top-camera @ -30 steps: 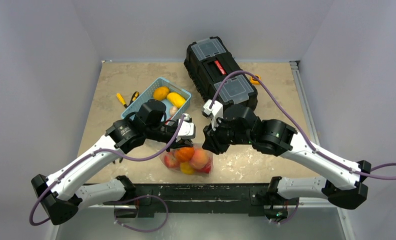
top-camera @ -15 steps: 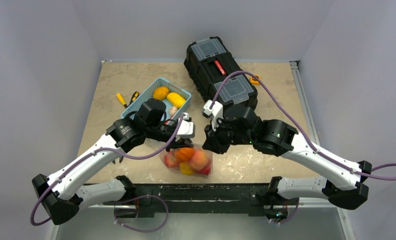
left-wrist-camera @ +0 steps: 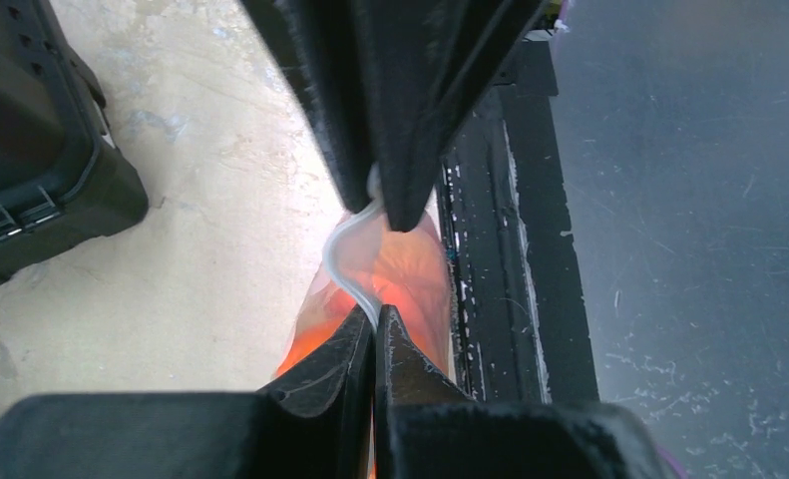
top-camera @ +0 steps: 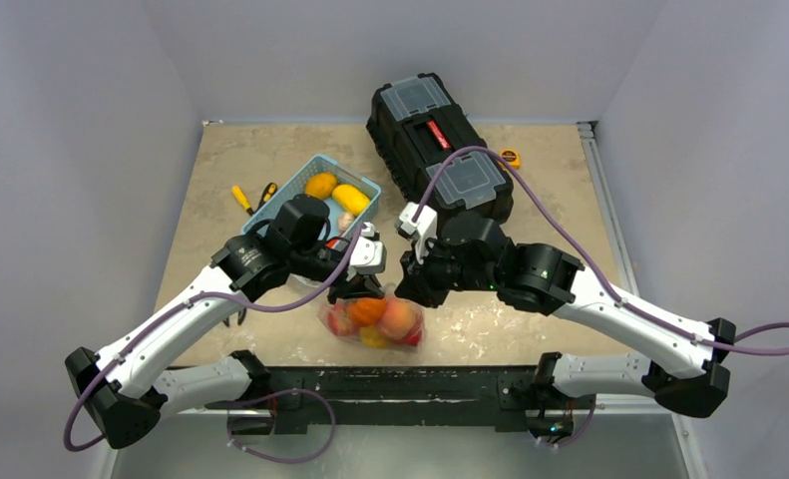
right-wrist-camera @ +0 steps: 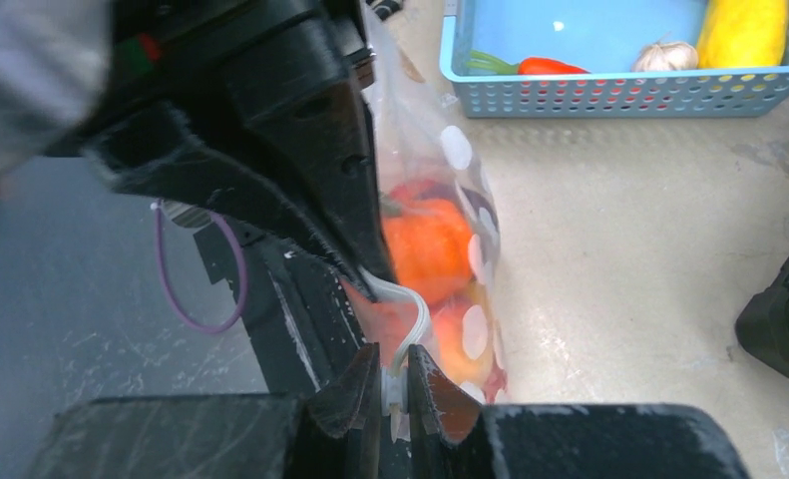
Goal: Place the food in the zip-top bag and seal the zipper
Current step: Adjust the zipper food storage bag at the center of the board.
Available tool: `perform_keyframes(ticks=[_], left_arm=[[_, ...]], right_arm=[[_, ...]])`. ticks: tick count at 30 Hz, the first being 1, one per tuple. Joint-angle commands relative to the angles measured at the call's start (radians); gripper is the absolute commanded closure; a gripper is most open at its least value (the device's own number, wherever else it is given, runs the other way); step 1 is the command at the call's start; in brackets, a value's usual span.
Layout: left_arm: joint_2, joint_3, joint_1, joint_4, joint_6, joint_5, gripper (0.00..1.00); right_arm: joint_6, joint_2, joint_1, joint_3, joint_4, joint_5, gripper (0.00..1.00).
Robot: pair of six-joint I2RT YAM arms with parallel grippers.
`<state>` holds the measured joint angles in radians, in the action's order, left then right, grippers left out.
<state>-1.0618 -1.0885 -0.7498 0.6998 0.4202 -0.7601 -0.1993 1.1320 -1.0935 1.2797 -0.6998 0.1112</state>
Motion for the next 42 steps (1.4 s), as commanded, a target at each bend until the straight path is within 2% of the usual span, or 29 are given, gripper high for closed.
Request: perform_keyframes(ticks=[1, 8, 16, 18, 23, 27, 34, 38, 40, 42], left_arm=[[0.025, -0.044, -0.002, -0.044, 0.015, -0.125, 1.0], [0.022, -0.048, -0.002, -0.023, 0.03, -0.141, 1.0], [0.023, -0.051, -0.002, -0.003, 0.047, -0.14, 1.0], [0.025, -0.051, -0.002, 0.0, 0.049, -0.131, 1.0], [0.026, -0.049, -0.002, -0.006, 0.044, -0.116, 1.0], [0.018, -0.048, -0.002, -0.01, 0.04, -0.1, 1.0], [0.021, -0.05, -0.002, -0.009, 0.034, -0.079, 1.0], [0.023, -0.048, -0.003, -0.01, 0.035, -0.076, 1.0], [0.025, -0.048, -0.003, -0.009, 0.037, -0.081, 1.0], [0.024, -0.048, -0.002, -0.008, 0.037, -0.086, 1.0]], right_arm=[[0.023, 0.002, -0.005, -0.03, 0.148, -0.028, 0.95], [0.056, 0.01, -0.006, -0.018, 0.16, -0.026, 0.9], [0.099, -0.022, -0.004, -0.043, 0.151, 0.069, 0.83], [0.112, -0.033, -0.004, -0.043, 0.123, 0.08, 0.77], [0.122, -0.079, -0.005, -0.046, 0.053, 0.045, 0.5], [0.053, -0.107, -0.005, -0.025, 0.003, 0.034, 0.41], [-0.005, -0.123, -0.005, -0.053, -0.018, 0.044, 0.43], [-0.045, -0.183, -0.003, -0.148, 0.115, 0.045, 0.45], [-0.049, -0.197, -0.005, -0.186, 0.189, 0.047, 0.51], [-0.054, -0.199, -0.003, -0.205, 0.249, 0.062, 0.66]])
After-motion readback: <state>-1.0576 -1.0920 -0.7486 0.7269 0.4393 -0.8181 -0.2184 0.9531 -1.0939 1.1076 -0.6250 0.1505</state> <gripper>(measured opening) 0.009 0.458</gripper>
